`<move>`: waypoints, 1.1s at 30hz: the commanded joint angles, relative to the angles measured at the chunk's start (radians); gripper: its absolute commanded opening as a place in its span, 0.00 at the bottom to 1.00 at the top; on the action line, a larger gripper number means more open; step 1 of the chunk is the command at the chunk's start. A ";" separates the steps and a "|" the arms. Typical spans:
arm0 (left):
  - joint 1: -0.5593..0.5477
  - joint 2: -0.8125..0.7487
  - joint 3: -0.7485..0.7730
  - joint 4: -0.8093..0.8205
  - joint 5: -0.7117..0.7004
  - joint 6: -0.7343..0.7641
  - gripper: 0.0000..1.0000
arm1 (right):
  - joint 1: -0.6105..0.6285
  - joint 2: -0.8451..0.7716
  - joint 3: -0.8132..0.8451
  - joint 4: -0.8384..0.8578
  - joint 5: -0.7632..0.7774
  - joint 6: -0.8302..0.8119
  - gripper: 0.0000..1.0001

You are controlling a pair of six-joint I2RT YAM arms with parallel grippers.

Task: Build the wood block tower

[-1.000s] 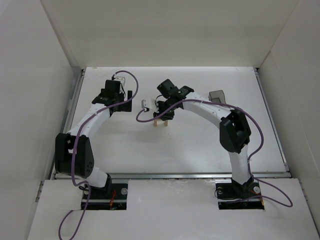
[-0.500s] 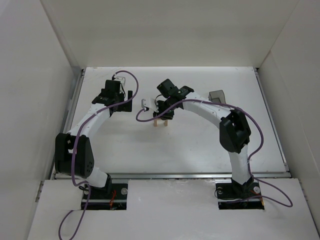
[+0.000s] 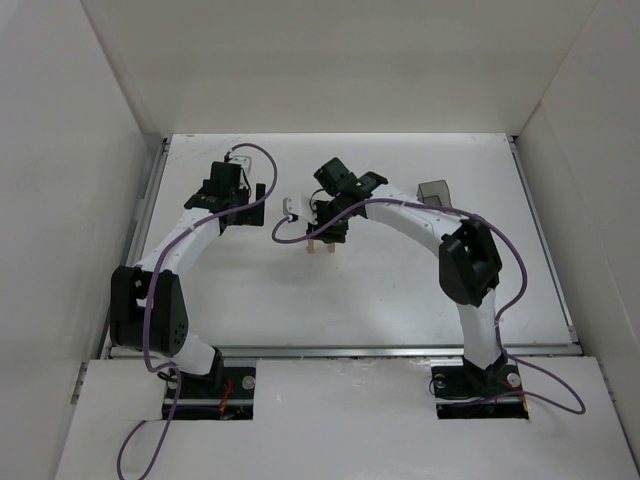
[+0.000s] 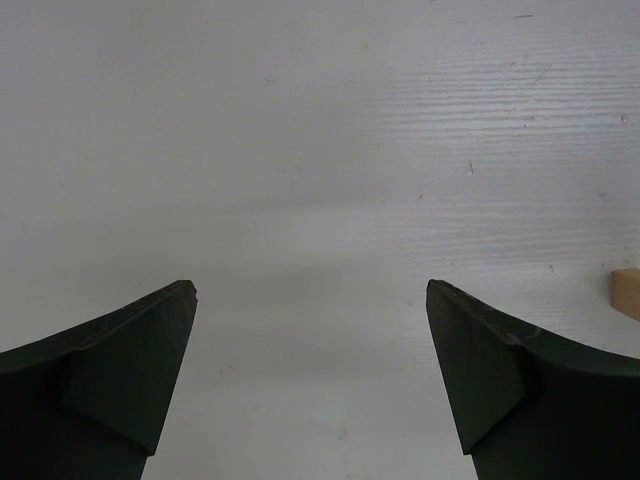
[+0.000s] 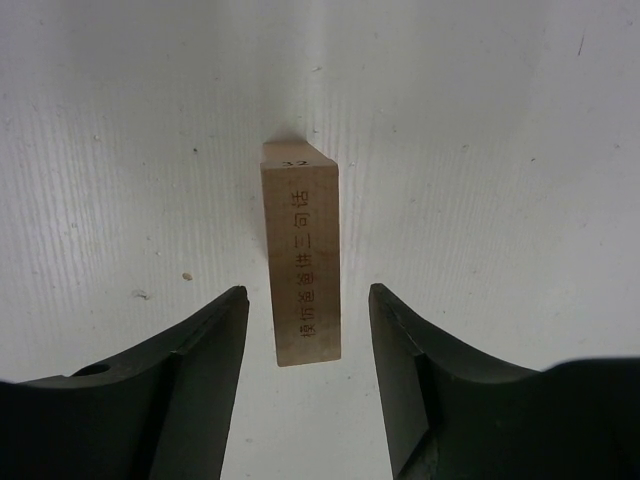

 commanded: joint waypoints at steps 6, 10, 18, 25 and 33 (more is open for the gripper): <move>0.003 -0.044 -0.009 0.019 0.005 0.001 0.99 | 0.010 -0.054 0.041 0.027 -0.003 0.010 0.59; 0.003 -0.044 -0.009 0.019 0.005 0.001 0.99 | 0.010 -0.137 0.010 0.059 -0.003 0.020 0.59; 0.003 -0.044 -0.009 0.028 -0.005 0.001 0.99 | -0.036 -0.365 -0.125 0.311 0.057 0.142 0.59; 0.003 -0.044 -0.009 0.028 -0.005 0.001 0.99 | -0.220 -0.505 -0.255 0.718 0.728 0.594 0.93; 0.003 -0.044 -0.009 0.037 -0.025 0.001 0.99 | -0.562 -0.470 -0.197 0.434 1.298 1.330 1.00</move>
